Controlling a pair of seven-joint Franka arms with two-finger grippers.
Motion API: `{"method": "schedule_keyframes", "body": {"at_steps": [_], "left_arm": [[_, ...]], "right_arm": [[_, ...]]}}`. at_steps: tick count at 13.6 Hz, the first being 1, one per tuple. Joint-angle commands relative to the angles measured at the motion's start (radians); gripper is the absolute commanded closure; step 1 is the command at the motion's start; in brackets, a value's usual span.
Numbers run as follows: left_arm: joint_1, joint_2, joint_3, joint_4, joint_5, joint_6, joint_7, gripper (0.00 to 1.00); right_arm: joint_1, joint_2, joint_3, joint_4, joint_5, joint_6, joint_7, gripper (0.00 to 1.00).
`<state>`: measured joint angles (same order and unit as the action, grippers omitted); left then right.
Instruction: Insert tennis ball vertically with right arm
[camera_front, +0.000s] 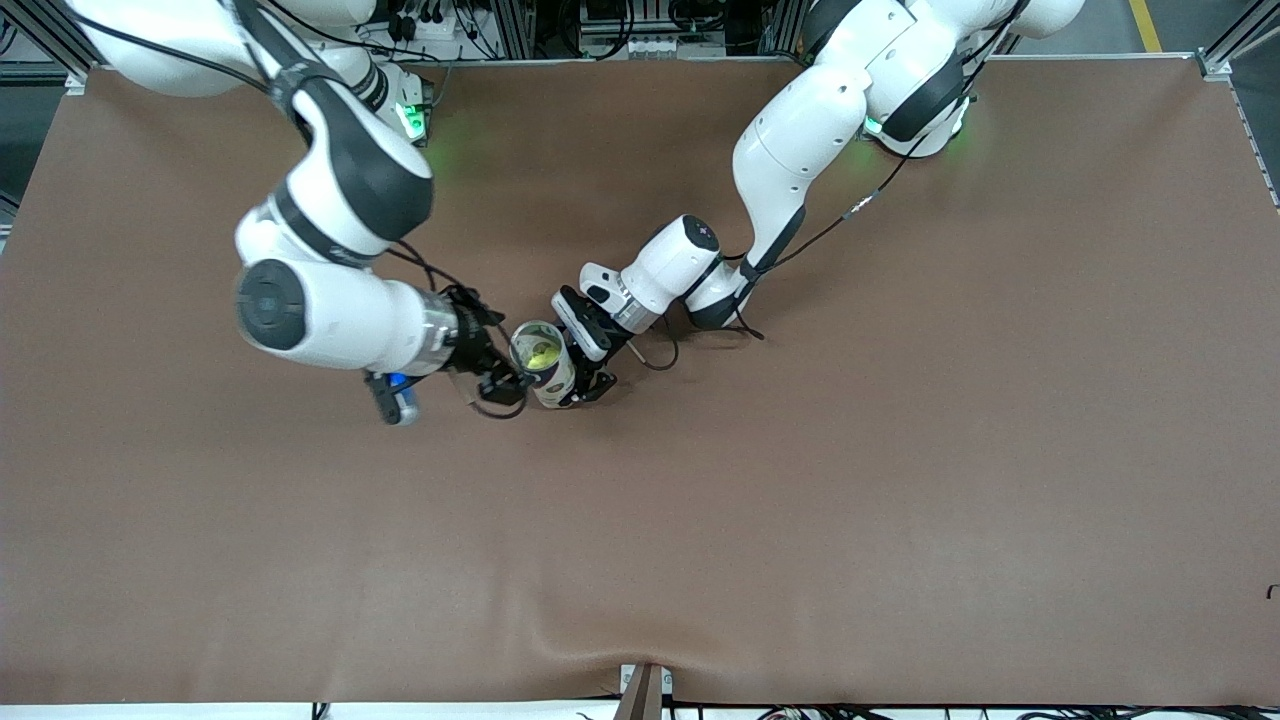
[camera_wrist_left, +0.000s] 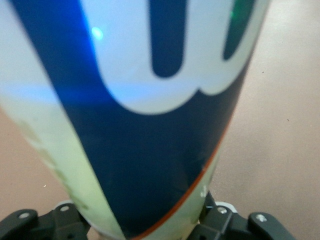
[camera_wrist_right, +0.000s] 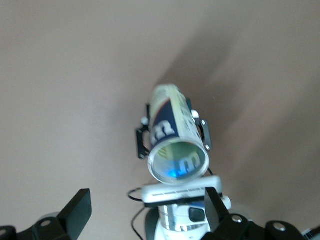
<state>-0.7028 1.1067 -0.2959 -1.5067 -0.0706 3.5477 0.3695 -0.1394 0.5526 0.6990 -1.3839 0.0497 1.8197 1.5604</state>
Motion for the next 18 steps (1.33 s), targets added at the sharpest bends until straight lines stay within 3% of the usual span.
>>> {"method": "schedule_keyframes", "body": {"at_steps": [1, 2, 5, 9, 11, 15, 18], "left_arm": [[-0.004, 0.01, 0.001, 0.006, -0.021, 0.006, -0.001, 0.09], [-0.004, 0.01, 0.001, 0.006, -0.021, 0.006, -0.001, 0.01], [0.005, 0.002, 0.001, 0.003, -0.018, 0.006, -0.001, 0.0], [0.006, 0.002, 0.001, 0.005, -0.018, 0.006, -0.001, 0.0], [0.008, 0.004, 0.001, -0.003, -0.018, 0.006, -0.001, 0.0], [0.009, 0.001, 0.001, -0.017, -0.02, 0.006, -0.001, 0.0], [0.011, -0.01, 0.001, -0.038, -0.021, 0.006, -0.001, 0.0]], "right_arm": [[-0.057, -0.003, 0.007, 0.032, -0.08, -0.019, -0.185, 0.0], [-0.087, -0.005, 0.007, 0.034, -0.097, -0.019, -0.26, 0.0], [-0.144, -0.006, -0.018, 0.037, -0.134, -0.02, -0.519, 0.0], [-0.137, -0.037, -0.151, 0.077, -0.133, -0.032, -0.837, 0.0], [-0.105, -0.072, -0.244, 0.077, -0.146, -0.069, -0.99, 0.0], [0.01, -0.163, -0.516, 0.077, -0.145, -0.137, -1.356, 0.0], [0.041, -0.242, -0.639, 0.069, -0.125, -0.279, -1.526, 0.0]]}}
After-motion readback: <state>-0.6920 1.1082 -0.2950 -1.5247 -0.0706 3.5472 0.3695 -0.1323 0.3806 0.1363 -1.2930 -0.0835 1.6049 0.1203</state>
